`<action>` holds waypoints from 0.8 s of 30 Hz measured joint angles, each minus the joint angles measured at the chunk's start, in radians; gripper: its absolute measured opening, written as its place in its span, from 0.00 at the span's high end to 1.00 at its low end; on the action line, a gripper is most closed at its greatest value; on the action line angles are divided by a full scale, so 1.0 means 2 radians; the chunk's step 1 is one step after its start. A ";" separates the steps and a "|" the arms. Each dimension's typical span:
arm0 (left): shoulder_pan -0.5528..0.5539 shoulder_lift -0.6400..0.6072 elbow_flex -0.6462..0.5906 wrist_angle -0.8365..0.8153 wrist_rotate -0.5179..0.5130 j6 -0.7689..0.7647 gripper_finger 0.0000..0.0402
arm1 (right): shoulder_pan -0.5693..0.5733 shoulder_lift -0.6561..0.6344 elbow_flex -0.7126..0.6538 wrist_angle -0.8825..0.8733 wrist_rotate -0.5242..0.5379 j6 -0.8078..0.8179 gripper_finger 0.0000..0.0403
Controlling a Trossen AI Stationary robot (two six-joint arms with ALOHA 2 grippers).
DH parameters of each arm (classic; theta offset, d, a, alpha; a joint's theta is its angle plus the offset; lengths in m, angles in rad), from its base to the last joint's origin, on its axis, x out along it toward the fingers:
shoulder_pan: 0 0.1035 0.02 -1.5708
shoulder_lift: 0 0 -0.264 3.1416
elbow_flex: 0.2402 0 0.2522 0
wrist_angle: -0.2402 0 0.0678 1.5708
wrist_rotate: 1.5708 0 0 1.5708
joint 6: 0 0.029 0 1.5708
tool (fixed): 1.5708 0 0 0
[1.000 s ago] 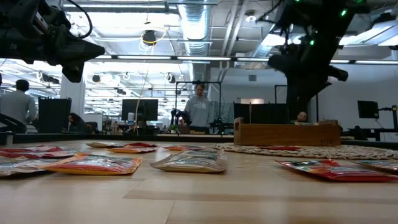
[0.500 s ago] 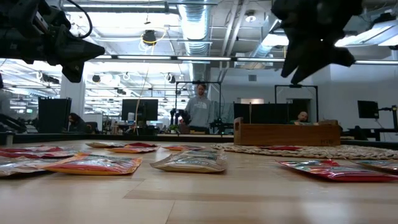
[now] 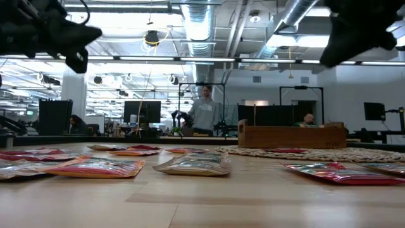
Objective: Pick & Place Tea
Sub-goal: Put the orange tea pack into the right compartment of the brown organizer
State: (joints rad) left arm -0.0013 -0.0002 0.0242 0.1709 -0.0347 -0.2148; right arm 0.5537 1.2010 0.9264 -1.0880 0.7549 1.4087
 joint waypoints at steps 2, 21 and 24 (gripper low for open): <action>0.000 0.003 0.000 0.009 0.010 0.002 1.00 | 0.014 -0.026 0.000 -0.023 0.023 0.003 0.81; 0.000 0.340 0.214 -0.025 0.042 -0.016 1.00 | 0.124 -0.168 -0.158 -0.050 0.116 0.133 1.00; 0.000 0.407 0.256 -0.032 0.042 -0.035 1.00 | 0.136 -0.169 -0.175 -0.047 0.141 0.128 1.00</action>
State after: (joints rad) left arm -0.0011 0.8141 0.5361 0.1063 0.0488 -0.2842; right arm 0.8257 0.8639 0.5760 -1.1811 1.0370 1.6639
